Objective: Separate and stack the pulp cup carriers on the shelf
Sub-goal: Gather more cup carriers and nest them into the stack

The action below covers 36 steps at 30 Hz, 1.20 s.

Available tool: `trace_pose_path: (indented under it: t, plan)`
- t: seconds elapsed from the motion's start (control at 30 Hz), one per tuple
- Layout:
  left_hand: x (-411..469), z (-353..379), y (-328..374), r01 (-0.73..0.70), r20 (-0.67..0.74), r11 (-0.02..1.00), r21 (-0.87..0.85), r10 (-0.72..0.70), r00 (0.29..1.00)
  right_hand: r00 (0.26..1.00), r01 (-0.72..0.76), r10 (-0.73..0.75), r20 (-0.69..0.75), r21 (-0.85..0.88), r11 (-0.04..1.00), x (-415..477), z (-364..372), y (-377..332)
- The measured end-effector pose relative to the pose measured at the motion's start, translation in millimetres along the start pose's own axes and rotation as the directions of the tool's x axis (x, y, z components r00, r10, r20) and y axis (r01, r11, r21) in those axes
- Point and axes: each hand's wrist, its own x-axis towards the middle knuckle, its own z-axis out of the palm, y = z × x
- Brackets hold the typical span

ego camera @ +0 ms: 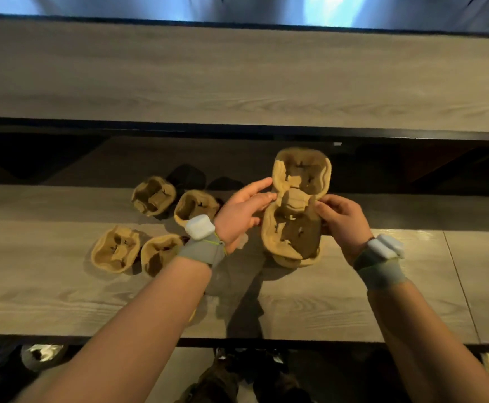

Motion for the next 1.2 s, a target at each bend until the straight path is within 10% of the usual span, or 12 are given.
trace_pose_path:
  t: [0.57,1.2]
  plan:
    - [46,30,-54,0.229,-0.155,0.968,0.104,-0.212,0.965,0.990,-0.124,0.065,-0.122,-0.575,0.809,58,-1,91]
    - [27,3,-68,0.169,-0.043,0.953,0.253,-0.164,0.986,0.990,-0.143,0.103,-0.101,-0.595,0.791,43,6,91]
